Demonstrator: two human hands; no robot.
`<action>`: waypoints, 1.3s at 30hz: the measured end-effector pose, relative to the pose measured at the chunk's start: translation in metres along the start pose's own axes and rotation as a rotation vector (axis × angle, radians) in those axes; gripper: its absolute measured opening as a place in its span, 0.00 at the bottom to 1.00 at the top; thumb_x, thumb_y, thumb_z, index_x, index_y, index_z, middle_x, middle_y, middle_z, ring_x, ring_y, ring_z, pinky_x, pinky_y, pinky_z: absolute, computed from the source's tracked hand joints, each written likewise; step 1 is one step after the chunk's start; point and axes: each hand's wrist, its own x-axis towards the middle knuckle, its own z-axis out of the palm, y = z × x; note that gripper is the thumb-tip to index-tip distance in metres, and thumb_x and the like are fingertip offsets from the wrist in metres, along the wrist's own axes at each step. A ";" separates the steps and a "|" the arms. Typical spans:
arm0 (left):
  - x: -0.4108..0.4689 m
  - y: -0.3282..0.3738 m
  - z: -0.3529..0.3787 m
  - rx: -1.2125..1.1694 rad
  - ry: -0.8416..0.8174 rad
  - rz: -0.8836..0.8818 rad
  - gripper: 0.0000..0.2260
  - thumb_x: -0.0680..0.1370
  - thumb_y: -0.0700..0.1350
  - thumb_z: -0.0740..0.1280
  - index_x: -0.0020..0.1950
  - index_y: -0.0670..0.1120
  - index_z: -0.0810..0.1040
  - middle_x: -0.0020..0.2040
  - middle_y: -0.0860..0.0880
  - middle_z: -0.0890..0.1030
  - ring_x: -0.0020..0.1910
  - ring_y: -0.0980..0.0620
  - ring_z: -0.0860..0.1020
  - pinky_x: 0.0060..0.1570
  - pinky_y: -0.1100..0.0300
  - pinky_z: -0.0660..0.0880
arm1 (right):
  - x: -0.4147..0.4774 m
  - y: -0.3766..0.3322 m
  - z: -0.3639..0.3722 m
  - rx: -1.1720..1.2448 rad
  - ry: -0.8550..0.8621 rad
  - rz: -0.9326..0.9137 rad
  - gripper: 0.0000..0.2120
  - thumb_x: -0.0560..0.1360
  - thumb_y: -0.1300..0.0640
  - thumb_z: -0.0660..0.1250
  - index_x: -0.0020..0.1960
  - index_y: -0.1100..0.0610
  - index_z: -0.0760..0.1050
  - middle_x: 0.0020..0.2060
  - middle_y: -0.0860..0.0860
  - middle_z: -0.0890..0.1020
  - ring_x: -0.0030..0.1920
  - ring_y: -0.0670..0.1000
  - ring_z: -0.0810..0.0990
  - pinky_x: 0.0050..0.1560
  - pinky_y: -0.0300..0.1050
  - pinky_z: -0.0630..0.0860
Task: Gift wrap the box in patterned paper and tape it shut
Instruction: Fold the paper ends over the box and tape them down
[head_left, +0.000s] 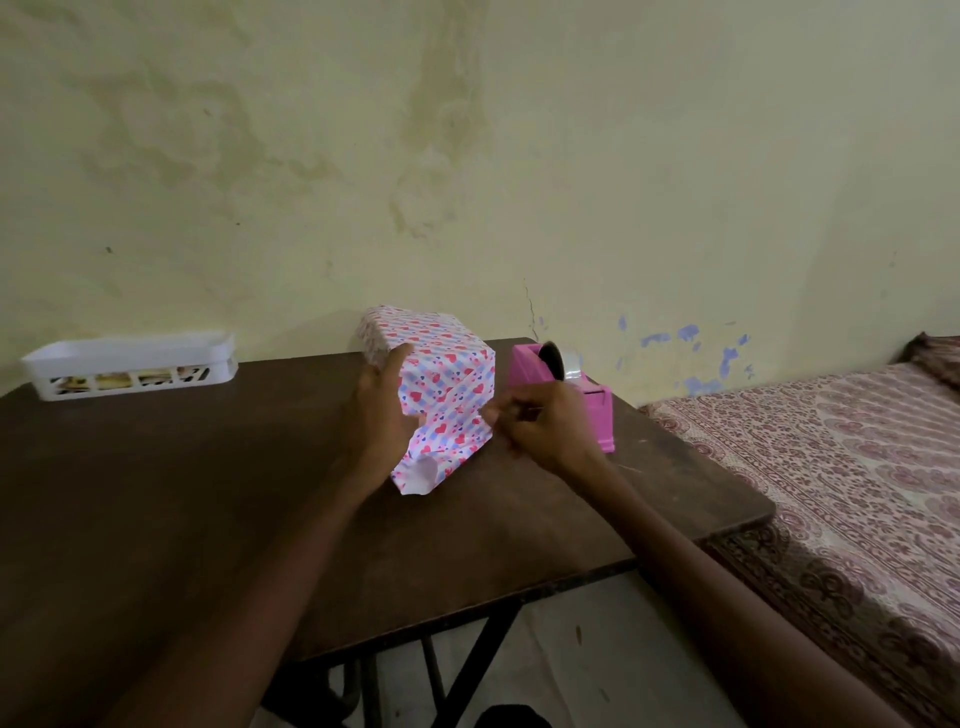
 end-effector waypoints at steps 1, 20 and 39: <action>0.000 -0.001 -0.001 0.001 0.005 -0.005 0.36 0.72 0.46 0.75 0.76 0.52 0.59 0.73 0.44 0.65 0.70 0.44 0.68 0.65 0.52 0.69 | 0.005 -0.002 0.011 0.017 -0.003 -0.025 0.04 0.75 0.61 0.72 0.48 0.60 0.84 0.31 0.43 0.81 0.26 0.40 0.79 0.31 0.32 0.77; 0.005 -0.012 0.004 -0.010 0.026 0.036 0.37 0.71 0.47 0.75 0.75 0.55 0.60 0.72 0.43 0.67 0.68 0.43 0.69 0.61 0.52 0.72 | 0.038 0.029 0.067 0.060 0.088 -0.097 0.08 0.74 0.58 0.73 0.53 0.54 0.84 0.50 0.46 0.85 0.48 0.39 0.83 0.49 0.36 0.80; 0.005 -0.011 0.005 0.015 0.023 0.017 0.37 0.72 0.48 0.74 0.75 0.55 0.58 0.73 0.44 0.66 0.69 0.43 0.69 0.61 0.53 0.72 | 0.040 0.030 0.068 0.085 0.128 -0.050 0.16 0.70 0.59 0.77 0.50 0.50 0.72 0.42 0.43 0.81 0.47 0.41 0.82 0.48 0.40 0.81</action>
